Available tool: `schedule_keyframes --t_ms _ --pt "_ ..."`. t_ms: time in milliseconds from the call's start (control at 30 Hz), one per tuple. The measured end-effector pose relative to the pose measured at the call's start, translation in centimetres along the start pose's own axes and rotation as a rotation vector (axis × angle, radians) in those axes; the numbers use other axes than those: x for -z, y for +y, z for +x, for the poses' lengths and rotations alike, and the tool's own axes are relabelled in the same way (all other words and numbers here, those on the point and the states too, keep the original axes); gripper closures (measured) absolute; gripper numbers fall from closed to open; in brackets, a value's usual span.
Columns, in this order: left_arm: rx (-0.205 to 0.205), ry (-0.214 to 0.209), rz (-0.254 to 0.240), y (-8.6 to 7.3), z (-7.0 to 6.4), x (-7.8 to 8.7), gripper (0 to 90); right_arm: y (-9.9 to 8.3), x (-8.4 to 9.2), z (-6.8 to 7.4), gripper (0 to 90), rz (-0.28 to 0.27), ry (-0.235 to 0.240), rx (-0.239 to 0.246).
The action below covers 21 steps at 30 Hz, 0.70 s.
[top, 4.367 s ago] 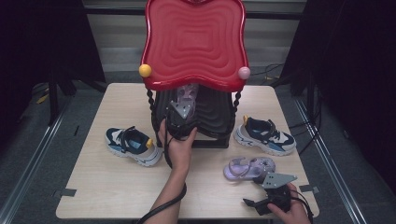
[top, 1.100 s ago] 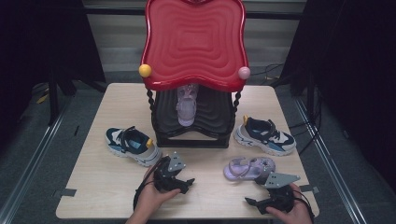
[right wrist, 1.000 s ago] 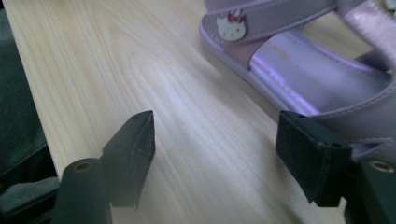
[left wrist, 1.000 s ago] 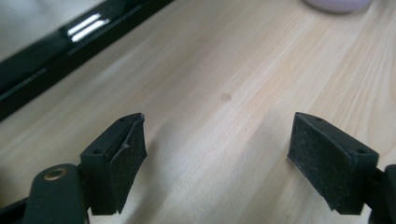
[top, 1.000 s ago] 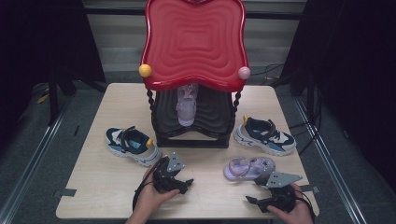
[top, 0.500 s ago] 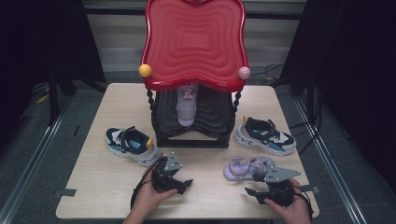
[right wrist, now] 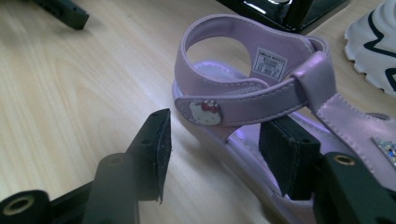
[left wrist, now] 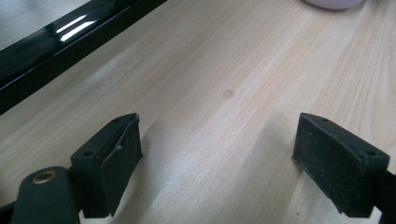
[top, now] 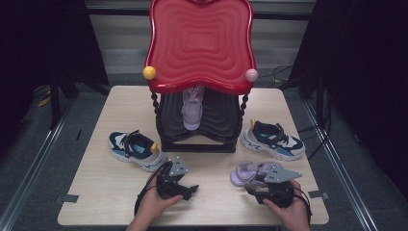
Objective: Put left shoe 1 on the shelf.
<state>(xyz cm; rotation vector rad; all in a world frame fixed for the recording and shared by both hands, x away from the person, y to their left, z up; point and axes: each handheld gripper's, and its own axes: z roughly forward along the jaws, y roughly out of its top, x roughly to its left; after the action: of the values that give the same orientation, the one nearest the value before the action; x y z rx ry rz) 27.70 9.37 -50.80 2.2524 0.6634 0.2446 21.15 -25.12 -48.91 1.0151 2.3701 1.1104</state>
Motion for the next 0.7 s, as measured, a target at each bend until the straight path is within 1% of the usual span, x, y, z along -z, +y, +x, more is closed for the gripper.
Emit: schedule_keyframes --t_ms 100,133,267,300,367,500,567,667,700 --pt "0.0 0.0 0.0 0.0 0.0 0.0 14.7 0.1 -0.3 -0.1 39.7 -0.025 -0.023 -0.018" --pt "0.0 0.0 0.0 0.0 0.0 0.0 14.7 0.2 -0.4 0.0 39.7 -0.031 -0.032 -0.031" --pt "0.0 0.0 0.0 0.0 0.0 0.0 14.7 0.3 -1.0 0.1 40.9 -0.03 -0.061 -0.03" --pt "0.0 0.0 0.0 0.0 0.0 0.0 14.7 0.3 -1.2 0.2 41.8 -0.035 -0.06 -0.028" --pt "0.0 0.0 0.0 0.0 0.0 0.0 14.7 0.3 -1.2 0.2 44.4 -0.017 -0.049 -0.031" --pt "0.0 0.0 0.0 0.0 0.0 0.0 14.7 0.1 -1.0 0.0 49.4 -0.02 -0.008 -0.032" --pt "0.0 0.0 0.0 0.0 0.0 0.0 14.7 0.0 -0.8 -0.1 51.5 -0.013 0.01 -0.031" --pt "0.0 0.0 0.0 0.0 0.0 0.0 14.7 -0.2 -0.5 -0.2 53.3 -0.011 0.022 -0.023" --pt "0.0 0.0 -0.001 0.0 0.0 0.0 14.7 -0.3 -0.3 -0.2 53.4 -0.009 0.03 -0.012"
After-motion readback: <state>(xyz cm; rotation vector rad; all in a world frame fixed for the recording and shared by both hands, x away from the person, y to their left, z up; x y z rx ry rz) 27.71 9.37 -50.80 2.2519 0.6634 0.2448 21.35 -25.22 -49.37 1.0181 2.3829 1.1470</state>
